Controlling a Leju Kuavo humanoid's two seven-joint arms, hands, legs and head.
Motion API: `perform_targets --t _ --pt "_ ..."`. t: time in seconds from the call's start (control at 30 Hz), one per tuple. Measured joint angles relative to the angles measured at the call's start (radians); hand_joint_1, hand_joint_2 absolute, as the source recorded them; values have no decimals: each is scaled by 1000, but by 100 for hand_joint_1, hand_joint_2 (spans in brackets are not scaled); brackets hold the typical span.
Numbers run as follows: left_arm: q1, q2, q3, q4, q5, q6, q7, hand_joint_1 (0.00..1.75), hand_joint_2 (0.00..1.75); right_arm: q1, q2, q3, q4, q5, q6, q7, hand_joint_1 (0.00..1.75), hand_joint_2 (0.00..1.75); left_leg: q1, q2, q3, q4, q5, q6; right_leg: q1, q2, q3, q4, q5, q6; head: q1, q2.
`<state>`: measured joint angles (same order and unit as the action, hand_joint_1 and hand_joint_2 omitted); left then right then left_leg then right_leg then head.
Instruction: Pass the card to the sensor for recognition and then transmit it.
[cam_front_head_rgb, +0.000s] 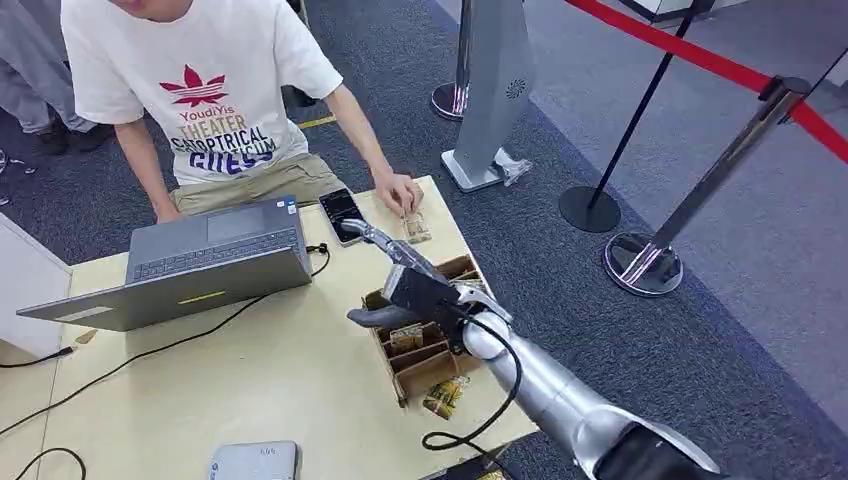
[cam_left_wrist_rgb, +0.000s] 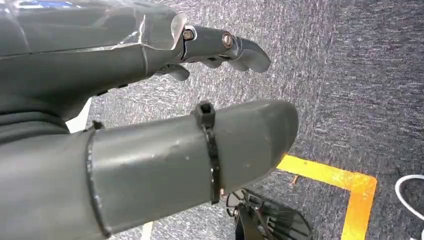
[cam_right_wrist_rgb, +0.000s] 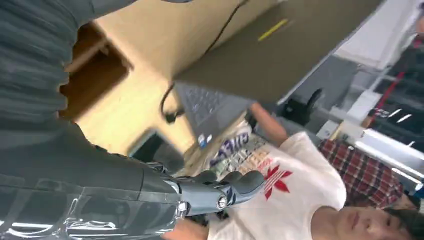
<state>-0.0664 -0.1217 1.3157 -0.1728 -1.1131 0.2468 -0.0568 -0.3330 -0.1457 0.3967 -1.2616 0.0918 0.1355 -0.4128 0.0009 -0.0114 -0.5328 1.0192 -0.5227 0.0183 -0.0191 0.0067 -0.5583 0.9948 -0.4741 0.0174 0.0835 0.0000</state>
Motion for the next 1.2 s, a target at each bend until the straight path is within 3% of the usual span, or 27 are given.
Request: perform_targets --t 0.23,0.57,1.2 --pt "0 0 3 0 3 -2 0 0 0 120 26 -24 -94 -98 54 2 0 175 0 0 0 0 0 0 0 0 0 0 0 0 0 0" --pt "0 0 3 0 -11 -6 0 0 0 222 34 -69 -175 -152 64 3 0 175 0 0 0 0 0 0 0 0 0 0 0 0 0 0" --pt "-1 -2 3 0 -18 -11 4 0 0 296 48 -152 -232 -167 43 7 0 175 0 0 0 0 0 0 0 0 0 0 0 0 0 0"
